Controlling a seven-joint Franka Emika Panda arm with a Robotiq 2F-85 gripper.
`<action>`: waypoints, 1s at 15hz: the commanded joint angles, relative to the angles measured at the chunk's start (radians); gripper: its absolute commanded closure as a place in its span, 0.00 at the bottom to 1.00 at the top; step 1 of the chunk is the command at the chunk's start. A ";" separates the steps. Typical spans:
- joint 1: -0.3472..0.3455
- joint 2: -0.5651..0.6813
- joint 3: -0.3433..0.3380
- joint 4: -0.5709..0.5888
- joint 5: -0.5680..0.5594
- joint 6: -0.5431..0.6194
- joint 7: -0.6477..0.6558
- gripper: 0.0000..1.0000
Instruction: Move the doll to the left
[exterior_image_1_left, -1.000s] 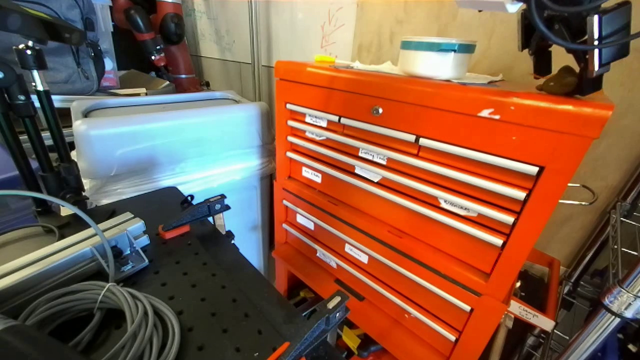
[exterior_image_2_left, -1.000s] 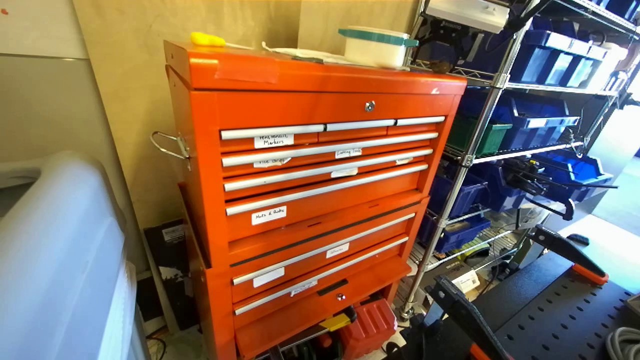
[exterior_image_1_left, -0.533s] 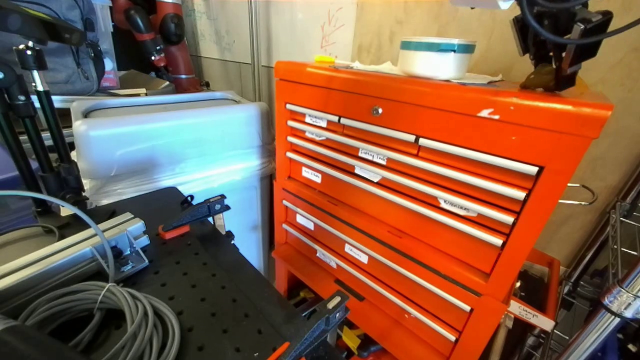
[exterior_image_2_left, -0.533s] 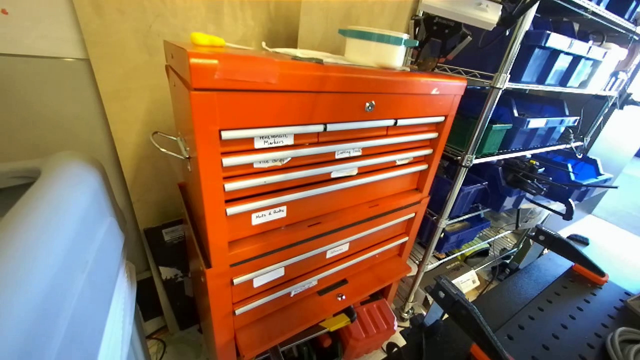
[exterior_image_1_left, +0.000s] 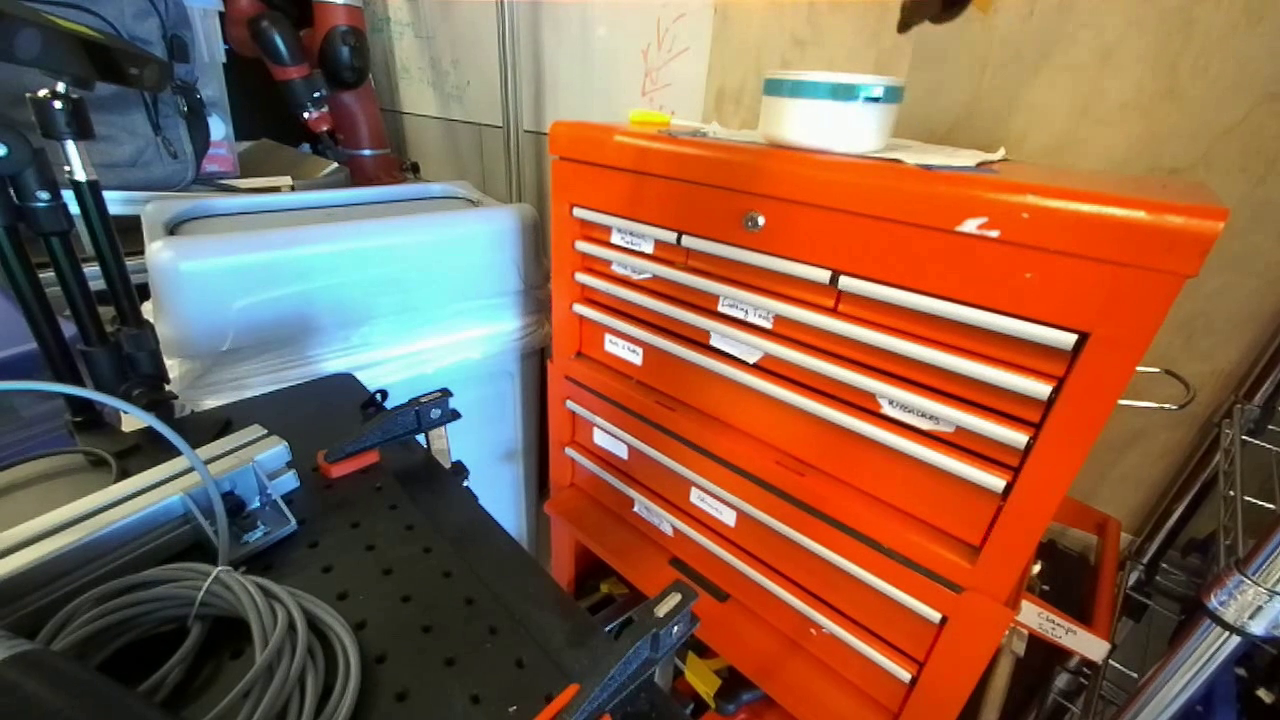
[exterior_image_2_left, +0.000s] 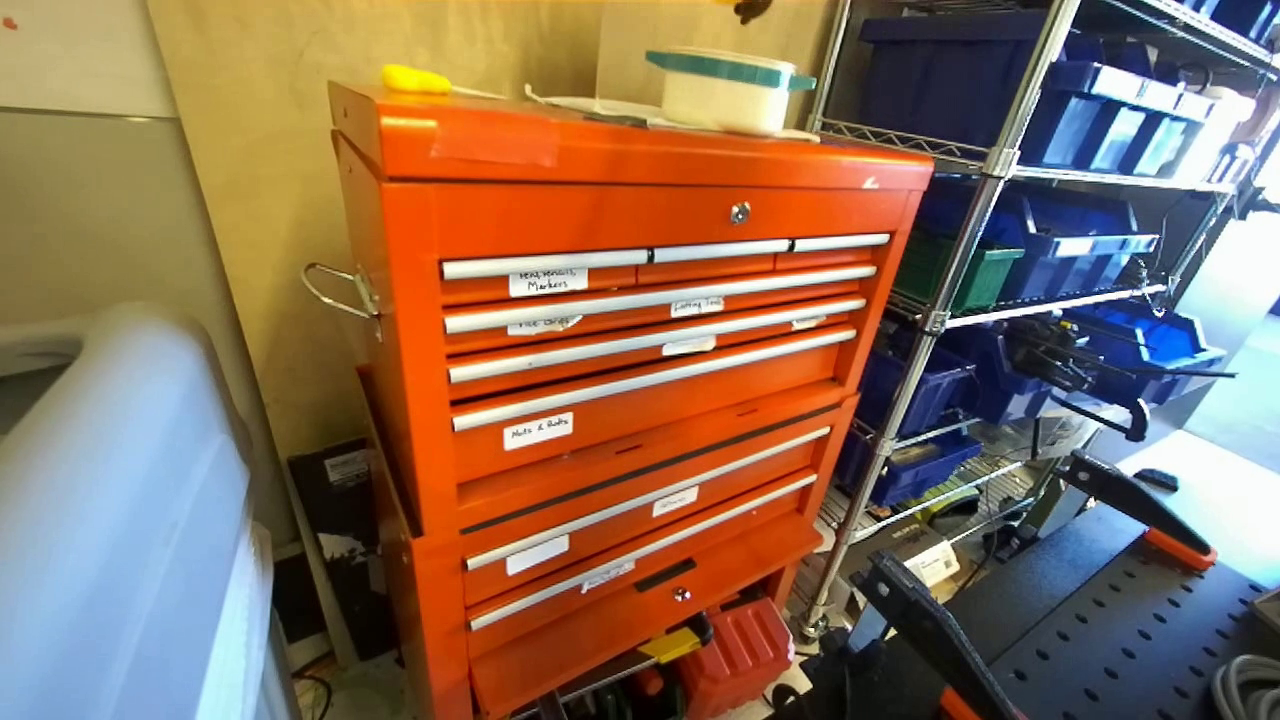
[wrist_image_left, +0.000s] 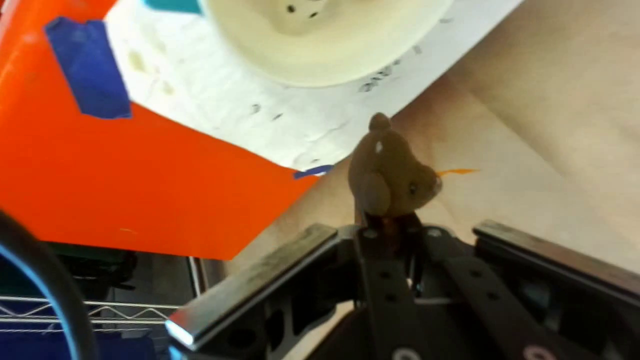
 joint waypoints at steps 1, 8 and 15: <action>0.067 -0.104 0.026 -0.047 -0.013 -0.022 0.057 0.97; 0.095 -0.093 0.249 -0.166 0.139 -0.011 -0.028 0.97; 0.121 0.008 0.301 -0.182 0.133 -0.029 -0.008 0.97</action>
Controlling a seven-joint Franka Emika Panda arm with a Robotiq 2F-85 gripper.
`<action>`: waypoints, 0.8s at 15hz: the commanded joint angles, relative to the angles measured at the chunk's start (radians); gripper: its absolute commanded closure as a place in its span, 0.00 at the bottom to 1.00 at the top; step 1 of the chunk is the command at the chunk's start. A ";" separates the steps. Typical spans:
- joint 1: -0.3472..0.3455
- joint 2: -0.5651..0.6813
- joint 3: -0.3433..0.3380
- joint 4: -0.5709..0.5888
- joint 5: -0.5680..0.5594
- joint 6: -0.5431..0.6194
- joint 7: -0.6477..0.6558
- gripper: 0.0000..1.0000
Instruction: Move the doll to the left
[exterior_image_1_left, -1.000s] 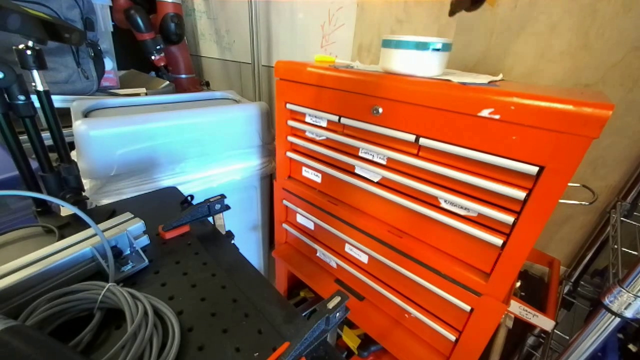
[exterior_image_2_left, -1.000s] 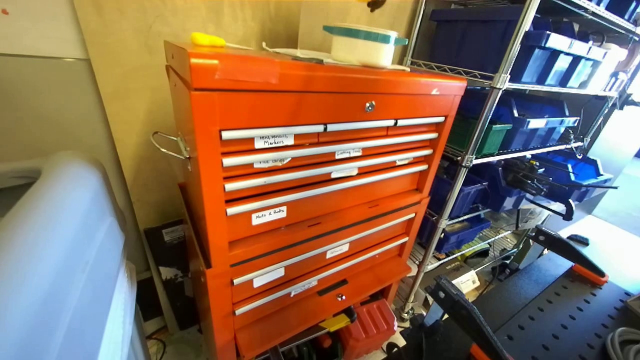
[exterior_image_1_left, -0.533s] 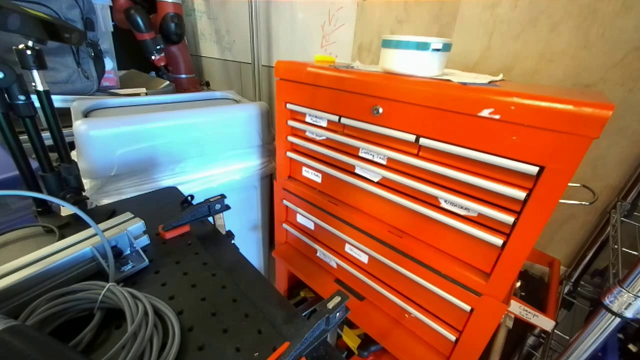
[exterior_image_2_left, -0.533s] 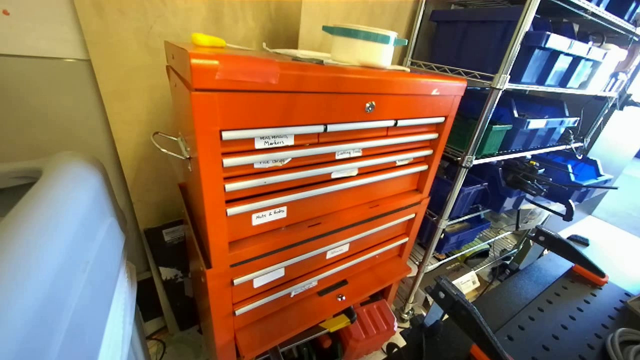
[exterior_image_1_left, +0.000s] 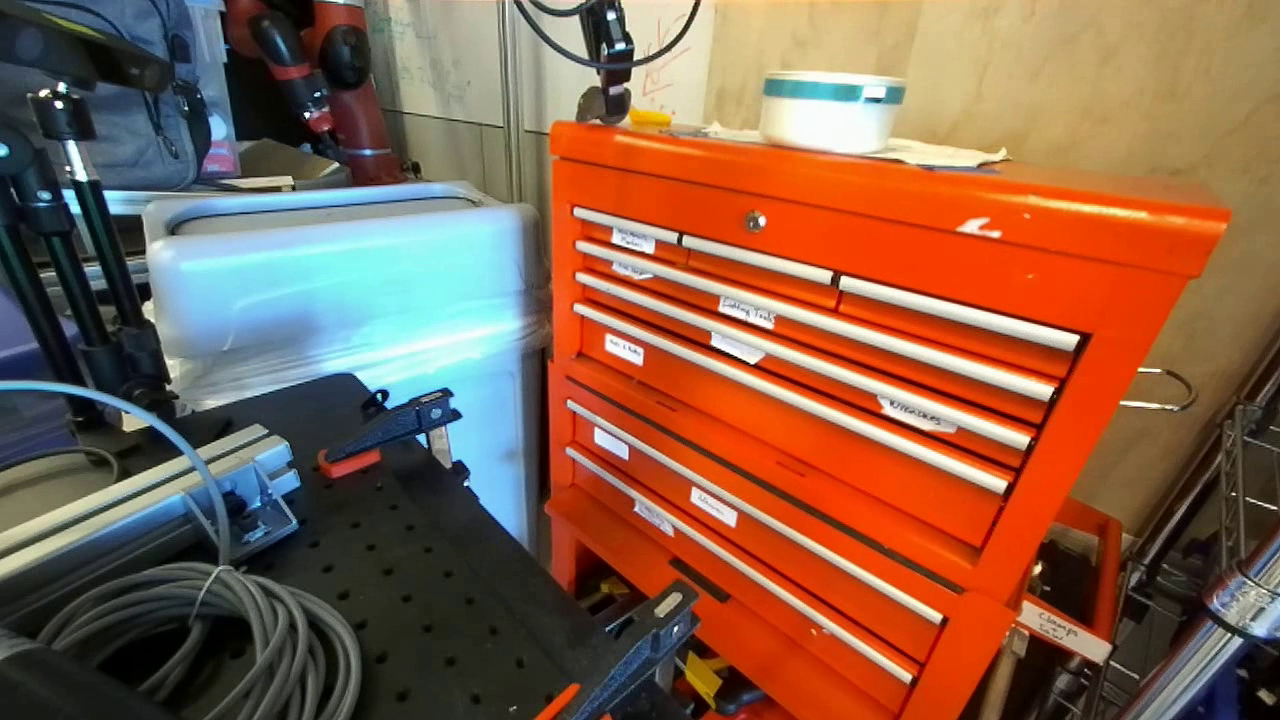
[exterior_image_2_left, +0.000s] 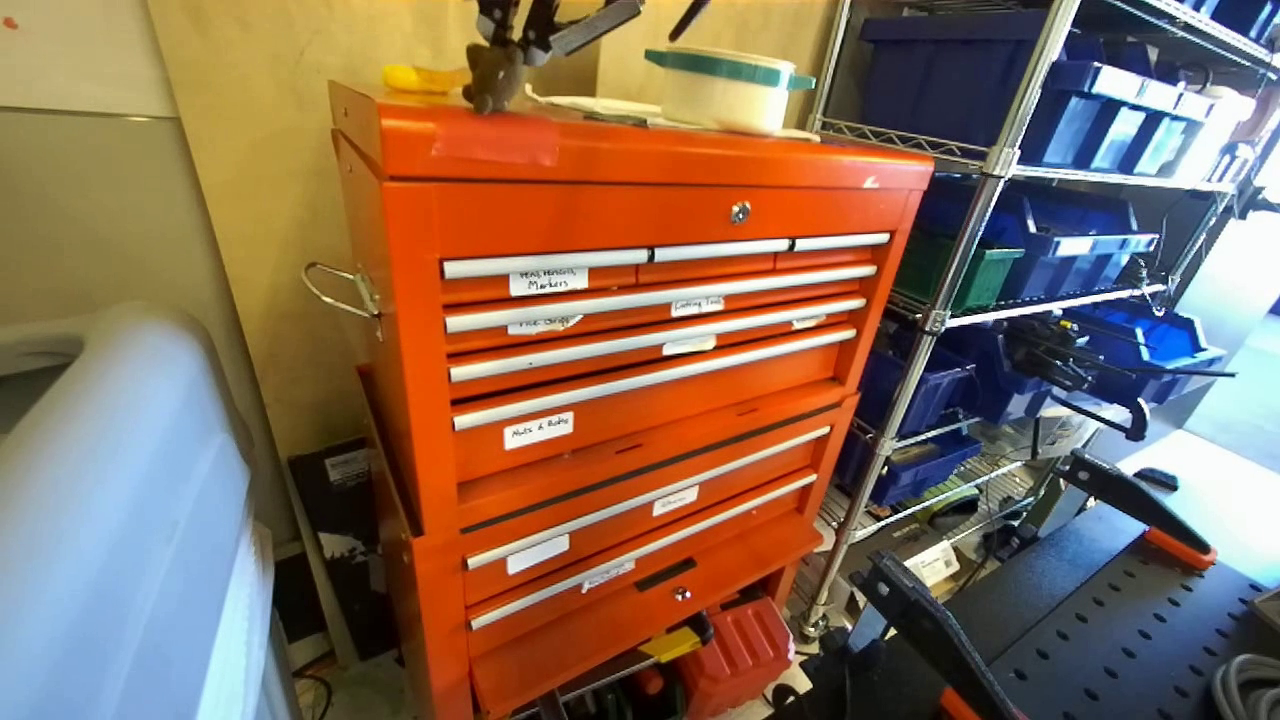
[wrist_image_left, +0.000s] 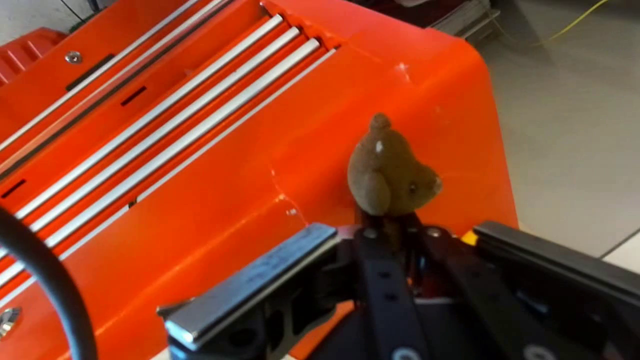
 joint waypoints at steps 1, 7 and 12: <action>0.013 0.021 -0.021 0.022 -0.014 0.001 0.008 0.97; 0.042 0.019 -0.123 0.043 -0.171 0.032 0.121 0.97; 0.035 0.046 -0.120 0.069 -0.181 -0.032 0.129 0.51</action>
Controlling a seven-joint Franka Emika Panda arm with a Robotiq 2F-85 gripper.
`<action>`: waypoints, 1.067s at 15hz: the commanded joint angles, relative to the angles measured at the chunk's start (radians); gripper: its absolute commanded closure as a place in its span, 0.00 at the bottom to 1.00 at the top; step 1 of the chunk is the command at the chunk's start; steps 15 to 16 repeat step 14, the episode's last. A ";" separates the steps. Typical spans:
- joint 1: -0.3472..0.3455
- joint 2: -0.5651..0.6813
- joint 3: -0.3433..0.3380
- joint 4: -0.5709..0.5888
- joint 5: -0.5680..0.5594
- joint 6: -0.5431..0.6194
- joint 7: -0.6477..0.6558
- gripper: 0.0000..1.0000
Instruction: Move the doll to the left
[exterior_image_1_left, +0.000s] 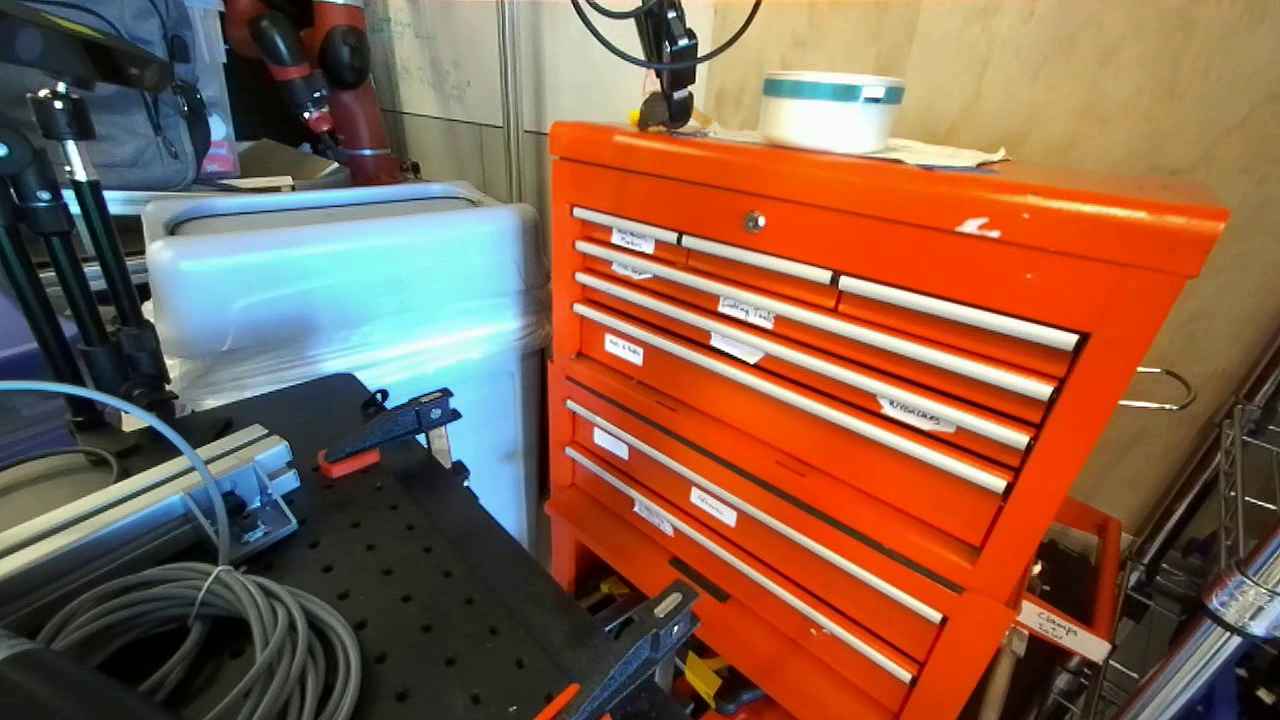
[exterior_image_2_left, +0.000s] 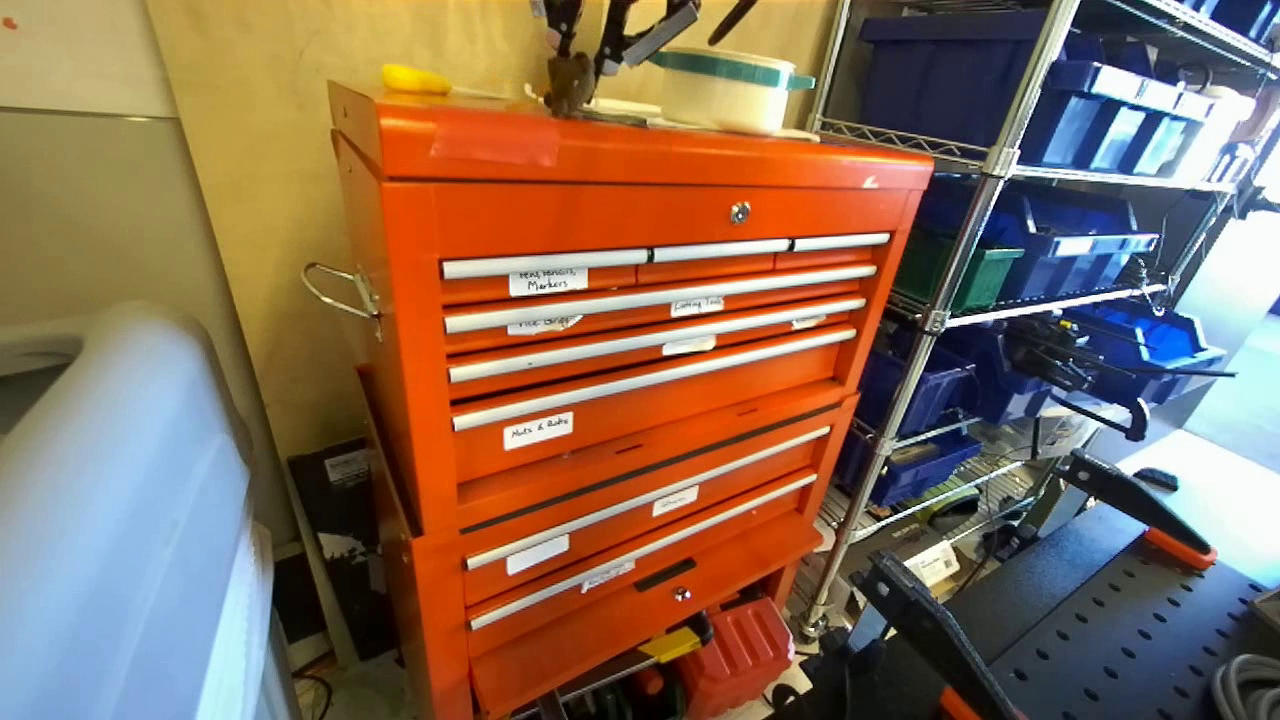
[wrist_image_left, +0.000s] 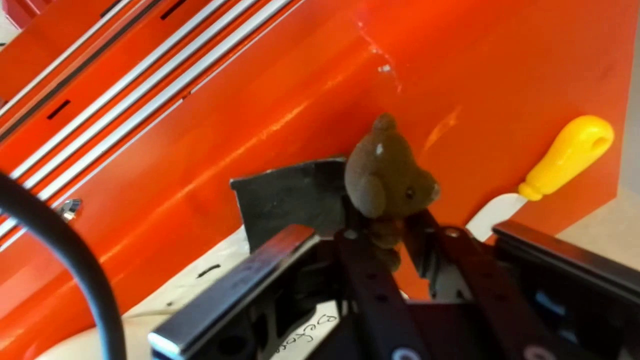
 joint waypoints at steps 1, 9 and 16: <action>0.021 0.022 -0.003 0.037 -0.010 -0.057 0.020 0.45; -0.028 -0.122 0.022 0.024 0.011 -0.427 -0.073 0.00; -0.092 -0.152 0.059 0.046 0.092 -0.558 -0.200 0.00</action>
